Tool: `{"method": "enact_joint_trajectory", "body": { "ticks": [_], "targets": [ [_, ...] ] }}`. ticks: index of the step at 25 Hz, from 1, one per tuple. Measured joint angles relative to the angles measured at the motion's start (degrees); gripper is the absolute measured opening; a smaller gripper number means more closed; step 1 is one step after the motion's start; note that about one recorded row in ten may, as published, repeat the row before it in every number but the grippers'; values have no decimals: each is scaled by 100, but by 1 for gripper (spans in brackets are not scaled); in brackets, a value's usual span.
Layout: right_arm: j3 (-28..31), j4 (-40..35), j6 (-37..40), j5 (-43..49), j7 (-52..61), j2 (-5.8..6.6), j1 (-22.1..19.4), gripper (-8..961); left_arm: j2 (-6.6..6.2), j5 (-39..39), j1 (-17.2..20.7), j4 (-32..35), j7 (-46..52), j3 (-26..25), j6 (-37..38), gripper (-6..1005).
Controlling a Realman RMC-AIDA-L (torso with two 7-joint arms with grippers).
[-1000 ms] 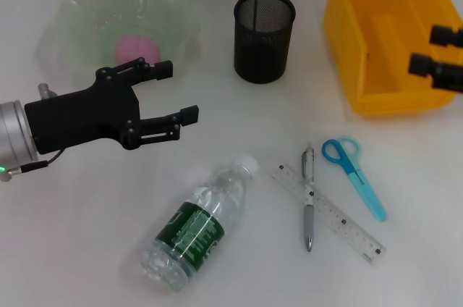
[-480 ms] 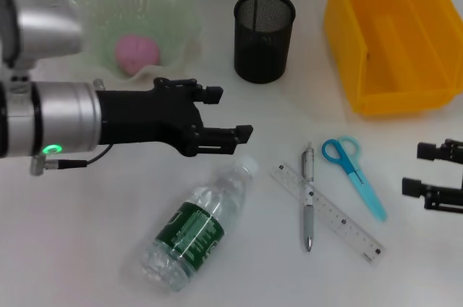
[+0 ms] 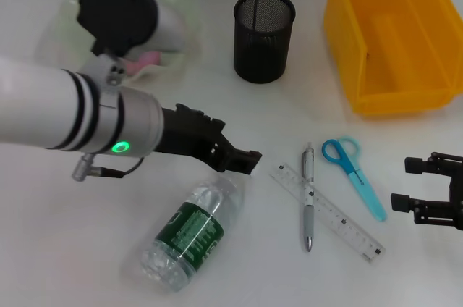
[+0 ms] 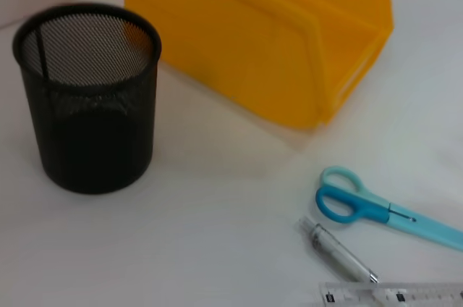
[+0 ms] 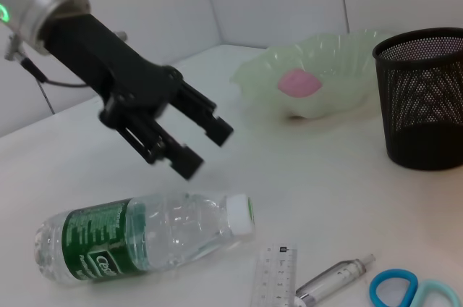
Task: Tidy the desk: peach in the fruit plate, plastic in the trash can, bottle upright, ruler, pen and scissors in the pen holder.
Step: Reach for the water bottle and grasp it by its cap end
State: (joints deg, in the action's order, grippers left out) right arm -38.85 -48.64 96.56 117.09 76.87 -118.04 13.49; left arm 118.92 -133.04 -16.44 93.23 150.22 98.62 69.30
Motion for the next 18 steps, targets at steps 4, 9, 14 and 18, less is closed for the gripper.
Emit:
{"method": "enact_joint_trajectory", "body": {
  "ticks": [4,9,14,18],
  "targets": [
    [3,9,-5,14,-12,-20,40,780,15,-258,-288,-313,371,282,-153,754],
    [-9,56,-49,38,2,-26,120,780,25,-373,-736,-935,665,593,-400,737],
    [-37,85,-85,47,34,-27,161,779,26,-454,-876,-1187,651,785,-470,721],
    [-28,87,-97,100,81,-26,169,779,26,-499,-938,-1356,647,851,-612,707]
  ]
}}
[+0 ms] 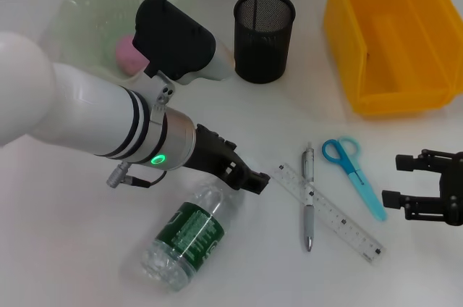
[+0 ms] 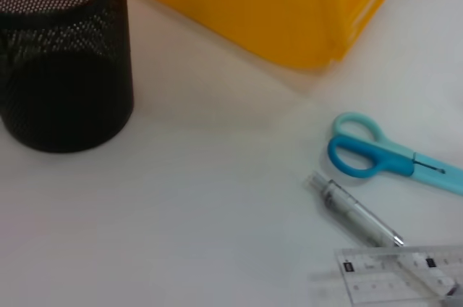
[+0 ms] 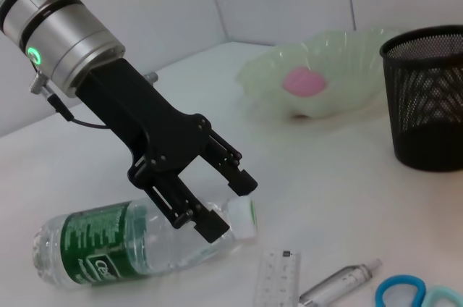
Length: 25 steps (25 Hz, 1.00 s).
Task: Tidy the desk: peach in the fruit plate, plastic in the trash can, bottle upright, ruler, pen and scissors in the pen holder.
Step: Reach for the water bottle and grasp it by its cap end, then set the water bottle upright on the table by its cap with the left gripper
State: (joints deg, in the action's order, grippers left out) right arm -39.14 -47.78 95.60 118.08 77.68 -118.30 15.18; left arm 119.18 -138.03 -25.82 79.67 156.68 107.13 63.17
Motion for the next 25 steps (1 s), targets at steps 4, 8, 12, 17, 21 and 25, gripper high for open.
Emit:
{"method": "enact_joint_trajectory", "body": {
  "ticks": [4,8,12,17,21,25],
  "targets": [
    [10,26,-116,120,20,-2,9,779,0,-22,-49,-136,-15,29,-49,694],
    [-12,34,-180,168,65,-31,24,779,0,-25,-67,-220,-44,33,-65,681],
    [-2,34,-204,251,131,-44,71,779,0,-29,-137,-339,-50,36,-65,668],
    [12,32,-204,259,159,-44,76,779,1,-19,-221,-397,-147,16,47,651],
    [24,32,-204,261,167,-48,75,779,1,-55,-228,-337,-282,28,88,489],
    [30,31,-203,270,176,-53,71,778,-2,-227,-192,-144,-340,38,182,443]
  ]
}}
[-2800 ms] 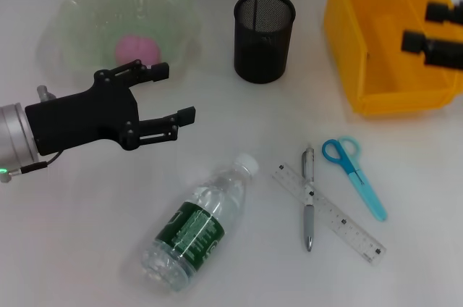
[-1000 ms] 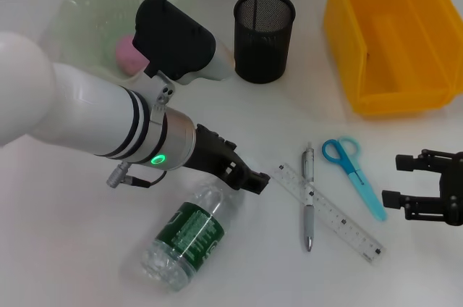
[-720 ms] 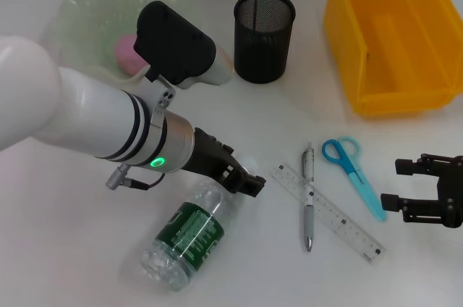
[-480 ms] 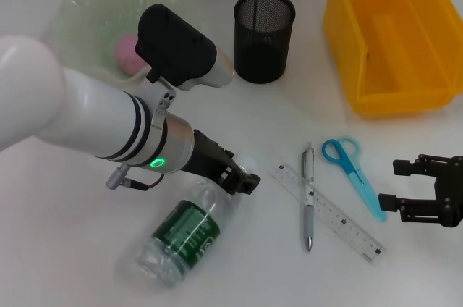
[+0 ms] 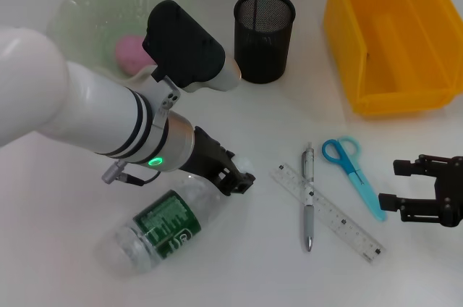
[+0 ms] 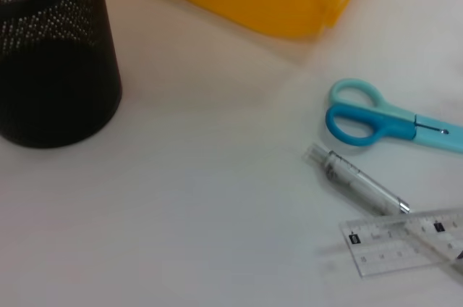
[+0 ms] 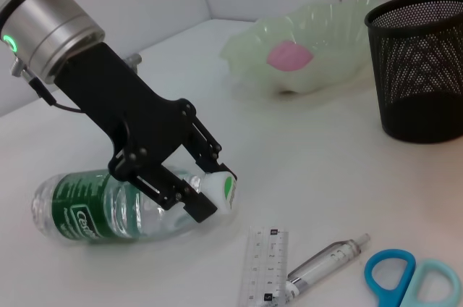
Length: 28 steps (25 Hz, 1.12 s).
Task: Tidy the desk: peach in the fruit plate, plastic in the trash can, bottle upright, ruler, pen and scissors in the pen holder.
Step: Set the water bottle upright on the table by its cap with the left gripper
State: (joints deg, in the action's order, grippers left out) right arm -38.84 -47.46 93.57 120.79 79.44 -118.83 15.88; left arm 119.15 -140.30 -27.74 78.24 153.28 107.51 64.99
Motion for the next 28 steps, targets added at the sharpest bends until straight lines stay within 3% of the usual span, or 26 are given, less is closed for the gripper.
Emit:
{"method": "enact_joint_trajectory", "body": {
  "ticks": [3,7,8,11,13,14,20,28],
  "targets": [
    [6,0,1,1,1,0,-4,778,-31,-172,193,456,-64,-69,135,441],
    [10,-3,4,1,24,0,3,778,-49,-174,621,1213,-495,-548,447,447],
    [10,-3,4,1,24,0,3,778,-49,-44,873,1661,-847,-984,678,449],
    [8,-13,4,1,72,0,4,778,-53,152,1067,2008,-1126,-1386,898,453],
    [8,-21,4,1,77,1,3,778,-58,477,1255,2278,-1468,-1954,1156,456],
    [8,-24,3,1,77,0,3,778,-62,700,1332,2314,-1660,-2282,1249,458],
    [5,-16,3,1,91,-5,13,778,-64,1101,1488,2307,-2070,-3076,1359,467],
    [-3,-43,4,1,139,-8,45,778,-68,1277,1583,2253,-2288,-3516,1368,479]
  ]
}}
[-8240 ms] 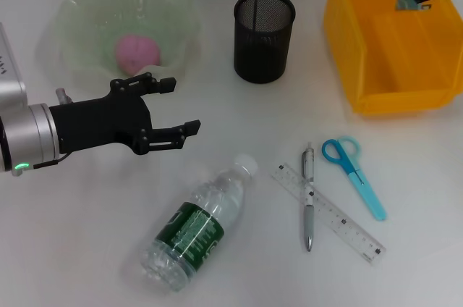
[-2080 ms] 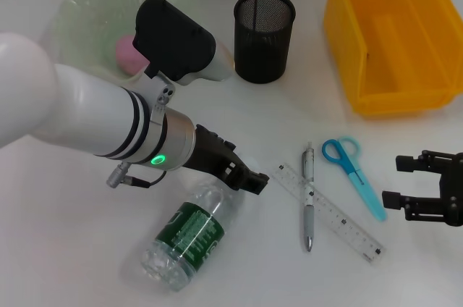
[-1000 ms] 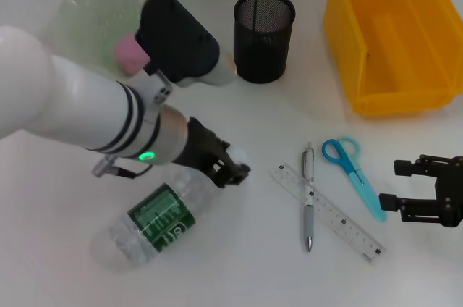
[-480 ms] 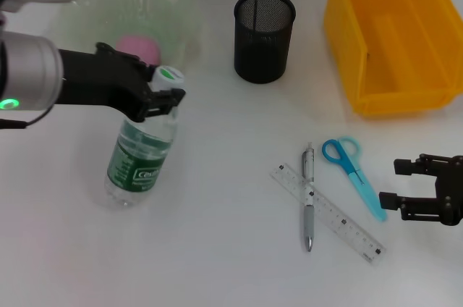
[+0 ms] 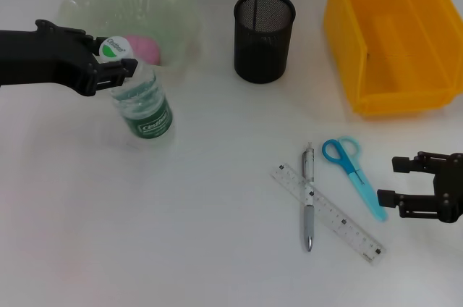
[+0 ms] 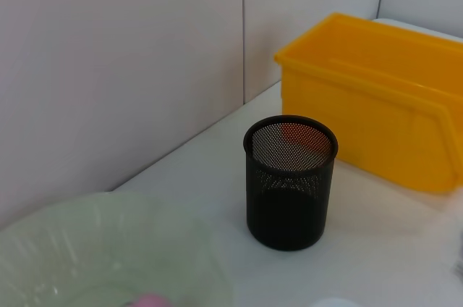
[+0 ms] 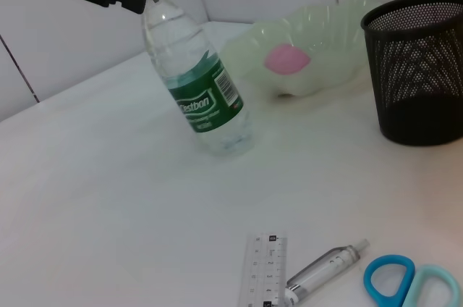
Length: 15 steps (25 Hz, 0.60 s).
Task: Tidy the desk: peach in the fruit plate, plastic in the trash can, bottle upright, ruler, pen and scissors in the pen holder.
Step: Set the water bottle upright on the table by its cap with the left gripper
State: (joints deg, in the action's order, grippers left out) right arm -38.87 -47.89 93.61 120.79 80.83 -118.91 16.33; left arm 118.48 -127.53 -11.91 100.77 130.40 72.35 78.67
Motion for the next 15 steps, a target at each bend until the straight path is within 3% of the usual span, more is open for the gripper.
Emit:
{"method": "enact_joint_trajectory", "body": {
  "ticks": [15],
  "targets": [
    [-2,-10,37,-4,78,1,13,777,8,9,-60,-223,-36,-41,-50,501]
  ]
}}
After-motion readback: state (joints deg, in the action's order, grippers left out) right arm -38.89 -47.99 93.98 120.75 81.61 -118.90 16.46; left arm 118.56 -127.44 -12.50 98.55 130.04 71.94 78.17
